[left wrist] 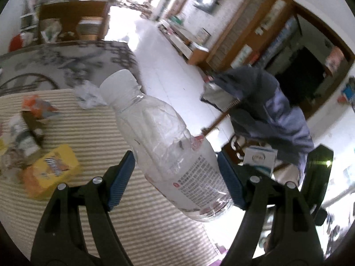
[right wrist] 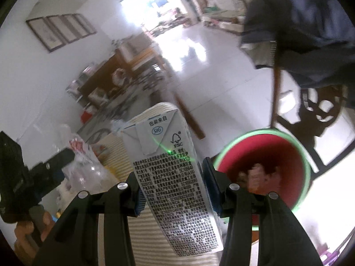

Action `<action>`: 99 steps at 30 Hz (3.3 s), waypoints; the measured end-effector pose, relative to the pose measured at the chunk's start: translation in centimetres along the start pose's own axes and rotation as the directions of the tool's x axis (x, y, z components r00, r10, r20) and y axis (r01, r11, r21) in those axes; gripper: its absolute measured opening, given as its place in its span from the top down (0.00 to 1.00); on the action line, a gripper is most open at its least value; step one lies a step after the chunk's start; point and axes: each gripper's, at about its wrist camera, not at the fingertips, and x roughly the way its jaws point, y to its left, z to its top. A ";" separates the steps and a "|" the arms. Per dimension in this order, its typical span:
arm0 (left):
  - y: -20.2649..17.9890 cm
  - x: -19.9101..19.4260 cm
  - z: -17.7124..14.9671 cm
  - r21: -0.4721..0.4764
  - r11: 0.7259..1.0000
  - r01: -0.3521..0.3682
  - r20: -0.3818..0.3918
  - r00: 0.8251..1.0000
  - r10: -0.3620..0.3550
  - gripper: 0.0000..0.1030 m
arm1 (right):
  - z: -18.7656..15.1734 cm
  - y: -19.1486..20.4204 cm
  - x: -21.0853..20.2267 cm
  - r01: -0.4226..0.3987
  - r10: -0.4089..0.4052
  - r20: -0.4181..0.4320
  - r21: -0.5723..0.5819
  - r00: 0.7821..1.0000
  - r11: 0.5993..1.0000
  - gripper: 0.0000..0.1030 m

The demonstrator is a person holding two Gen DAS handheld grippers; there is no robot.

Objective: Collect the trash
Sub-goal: 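Carry the bottle in the left tool and carton in the right toward the red bin, then open both tools over the red bin to drop bottle and carton, then move both open tools back over the trash on the table, then grasp the yellow tissue pack with the left tool while the right tool grasps the yellow iced-tea carton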

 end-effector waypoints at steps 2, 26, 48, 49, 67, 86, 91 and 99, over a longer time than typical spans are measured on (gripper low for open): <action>-1.4 1.6 -0.3 0.030 0.999 0.030 -0.041 0.999 -0.029 0.28 | -0.2 -2.0 -0.5 0.024 -0.025 0.004 0.056 1.000 0.998 0.57; -8.6 11.4 -2.4 0.175 0.971 0.161 -0.270 0.957 -0.110 0.22 | 1.3 -9.8 -0.6 0.124 -0.134 0.027 0.232 0.991 0.965 0.30; 10.6 -4.0 -2.4 0.013 0.988 -0.157 -0.003 0.988 0.157 0.20 | -3.8 6.0 6.4 0.019 -0.011 -0.117 0.061 0.993 0.998 0.25; 12.3 -5.0 -2.5 0.004 0.983 -0.184 0.005 0.983 0.184 0.20 | -4.2 7.0 6.9 0.012 -0.005 -0.129 0.054 0.992 0.998 0.25; 32.2 -6.2 -3.0 0.178 0.869 -0.462 -0.195 0.849 0.492 0.14 | -11.8 18.2 10.3 -0.026 0.028 -0.220 0.012 0.975 1.000 0.22; 35.1 -9.2 -2.5 -0.068 0.924 -0.376 -0.149 0.920 0.363 0.68 | -11.8 22.9 14.6 0.018 -0.019 -0.282 -0.005 0.959 1.000 0.21; 32.7 -12.0 -4.0 -0.156 0.942 -0.297 -0.102 0.953 0.284 0.83 | -11.2 24.5 19.3 0.043 -0.019 -0.354 0.059 0.935 0.997 0.21; 31.1 -12.4 -7.1 -0.173 0.938 -0.299 -0.153 0.949 0.275 0.79 | -11.1 27.8 24.2 0.148 -0.154 -0.369 -0.046 0.916 0.988 0.16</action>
